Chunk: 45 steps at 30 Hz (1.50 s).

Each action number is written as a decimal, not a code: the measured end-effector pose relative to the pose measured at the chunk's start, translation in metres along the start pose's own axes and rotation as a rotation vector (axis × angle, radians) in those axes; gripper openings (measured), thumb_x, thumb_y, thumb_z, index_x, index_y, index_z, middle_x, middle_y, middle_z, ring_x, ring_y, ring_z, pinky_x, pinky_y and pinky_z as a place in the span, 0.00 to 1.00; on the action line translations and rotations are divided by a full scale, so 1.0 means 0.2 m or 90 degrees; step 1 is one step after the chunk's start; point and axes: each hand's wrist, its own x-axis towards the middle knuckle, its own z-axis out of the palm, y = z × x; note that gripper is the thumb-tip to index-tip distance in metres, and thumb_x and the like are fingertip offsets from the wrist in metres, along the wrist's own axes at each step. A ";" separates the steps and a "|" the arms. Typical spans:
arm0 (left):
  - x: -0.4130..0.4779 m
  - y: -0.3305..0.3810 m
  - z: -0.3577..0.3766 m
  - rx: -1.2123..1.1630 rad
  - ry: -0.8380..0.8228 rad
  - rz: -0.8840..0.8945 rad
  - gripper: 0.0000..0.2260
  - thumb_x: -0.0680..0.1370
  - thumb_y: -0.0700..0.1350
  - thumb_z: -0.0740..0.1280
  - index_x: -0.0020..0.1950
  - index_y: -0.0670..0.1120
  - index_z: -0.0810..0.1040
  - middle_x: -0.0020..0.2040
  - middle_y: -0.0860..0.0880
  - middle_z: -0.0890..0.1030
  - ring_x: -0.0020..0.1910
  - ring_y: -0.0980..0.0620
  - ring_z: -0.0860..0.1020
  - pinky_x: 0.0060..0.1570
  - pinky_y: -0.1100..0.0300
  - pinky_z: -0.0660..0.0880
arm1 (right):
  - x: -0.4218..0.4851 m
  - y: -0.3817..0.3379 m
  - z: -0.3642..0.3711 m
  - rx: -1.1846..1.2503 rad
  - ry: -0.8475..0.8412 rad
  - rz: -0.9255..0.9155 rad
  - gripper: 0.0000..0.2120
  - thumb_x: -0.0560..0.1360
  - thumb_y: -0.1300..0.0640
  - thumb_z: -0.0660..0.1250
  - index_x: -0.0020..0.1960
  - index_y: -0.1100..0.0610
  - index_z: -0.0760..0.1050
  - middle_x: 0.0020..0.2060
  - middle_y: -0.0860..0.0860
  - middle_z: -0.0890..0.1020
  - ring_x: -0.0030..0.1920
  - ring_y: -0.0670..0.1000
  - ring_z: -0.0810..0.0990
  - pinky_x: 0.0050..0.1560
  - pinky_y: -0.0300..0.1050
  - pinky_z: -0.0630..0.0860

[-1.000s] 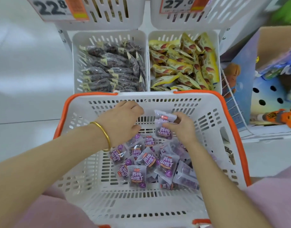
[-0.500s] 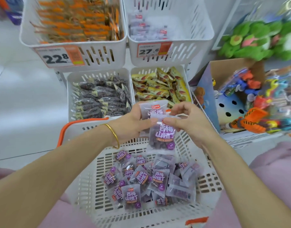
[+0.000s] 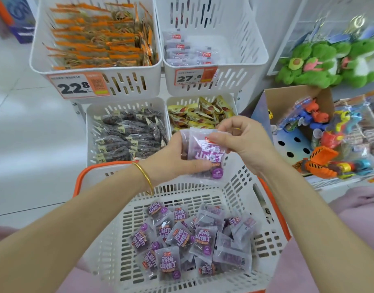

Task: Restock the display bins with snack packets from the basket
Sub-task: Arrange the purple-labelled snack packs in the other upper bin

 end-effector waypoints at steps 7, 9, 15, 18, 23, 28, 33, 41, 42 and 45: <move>0.08 0.09 -0.05 0.094 0.047 0.086 0.36 0.75 0.32 0.66 0.72 0.50 0.46 0.57 0.59 0.70 0.45 0.71 0.77 0.42 0.71 0.75 | 0.17 -0.18 -0.10 -0.163 -0.252 0.069 0.31 0.69 0.48 0.73 0.69 0.45 0.66 0.61 0.43 0.76 0.53 0.45 0.80 0.39 0.45 0.78; 0.14 0.18 -0.09 0.134 0.041 0.099 0.42 0.75 0.33 0.66 0.74 0.51 0.38 0.60 0.60 0.67 0.48 0.70 0.76 0.44 0.71 0.75 | 0.25 -0.26 -0.15 -0.209 -0.348 0.077 0.30 0.71 0.53 0.72 0.70 0.47 0.66 0.60 0.45 0.77 0.49 0.45 0.82 0.36 0.46 0.79; 0.49 0.50 -0.20 0.349 0.134 0.194 0.35 0.66 0.59 0.72 0.67 0.54 0.57 0.62 0.46 0.71 0.62 0.49 0.73 0.59 0.49 0.74 | 0.57 -0.46 -0.30 -0.200 -0.217 -0.019 0.17 0.72 0.64 0.70 0.57 0.54 0.69 0.52 0.51 0.75 0.34 0.52 0.79 0.26 0.43 0.78; 0.67 0.65 -0.27 0.365 0.190 0.264 0.35 0.68 0.50 0.75 0.70 0.46 0.61 0.62 0.47 0.72 0.62 0.53 0.73 0.61 0.56 0.72 | 0.78 -0.56 -0.38 -0.230 -0.124 -0.121 0.16 0.72 0.64 0.71 0.54 0.51 0.69 0.53 0.51 0.75 0.34 0.54 0.79 0.31 0.53 0.80; 0.85 0.64 -0.52 0.768 0.380 0.207 0.30 0.75 0.53 0.66 0.72 0.40 0.64 0.71 0.38 0.64 0.71 0.40 0.61 0.70 0.49 0.57 | 1.21 -0.54 -0.42 -0.408 0.102 -0.245 0.16 0.73 0.59 0.70 0.58 0.50 0.71 0.54 0.48 0.74 0.44 0.57 0.80 0.41 0.56 0.80; 0.92 0.54 -0.59 0.922 0.385 0.116 0.28 0.74 0.56 0.48 0.69 0.44 0.68 0.72 0.42 0.66 0.73 0.42 0.60 0.72 0.42 0.51 | 1.54 -0.34 -0.30 -0.634 0.069 -0.216 0.15 0.75 0.57 0.67 0.61 0.52 0.71 0.59 0.53 0.75 0.56 0.57 0.75 0.52 0.49 0.71; 0.93 0.50 -0.59 0.969 0.400 0.132 0.27 0.75 0.55 0.47 0.64 0.44 0.74 0.66 0.42 0.73 0.69 0.42 0.67 0.70 0.39 0.54 | 1.62 -0.27 -0.20 -0.493 -0.142 -0.133 0.10 0.76 0.61 0.65 0.56 0.53 0.71 0.55 0.52 0.76 0.47 0.52 0.77 0.49 0.50 0.77; 0.93 0.51 -0.59 0.978 0.400 0.138 0.29 0.73 0.55 0.45 0.63 0.43 0.75 0.66 0.43 0.73 0.70 0.43 0.66 0.71 0.40 0.52 | 1.57 -0.30 -0.19 -0.405 -0.198 0.002 0.14 0.78 0.61 0.57 0.62 0.50 0.66 0.53 0.52 0.75 0.49 0.53 0.74 0.44 0.46 0.72; 0.93 0.51 -0.59 0.981 0.400 0.135 0.30 0.73 0.55 0.44 0.64 0.44 0.74 0.67 0.44 0.72 0.70 0.43 0.65 0.71 0.40 0.51 | 1.56 -0.30 -0.18 -0.405 -0.185 0.003 0.14 0.78 0.60 0.56 0.62 0.50 0.65 0.52 0.52 0.75 0.49 0.52 0.73 0.43 0.45 0.70; 0.93 0.51 -0.58 0.985 0.397 0.128 0.30 0.73 0.56 0.43 0.64 0.44 0.74 0.68 0.44 0.71 0.71 0.44 0.64 0.72 0.41 0.50 | 1.55 -0.31 -0.17 -0.437 -0.170 -0.015 0.22 0.79 0.60 0.55 0.71 0.51 0.61 0.66 0.53 0.70 0.59 0.52 0.71 0.52 0.45 0.69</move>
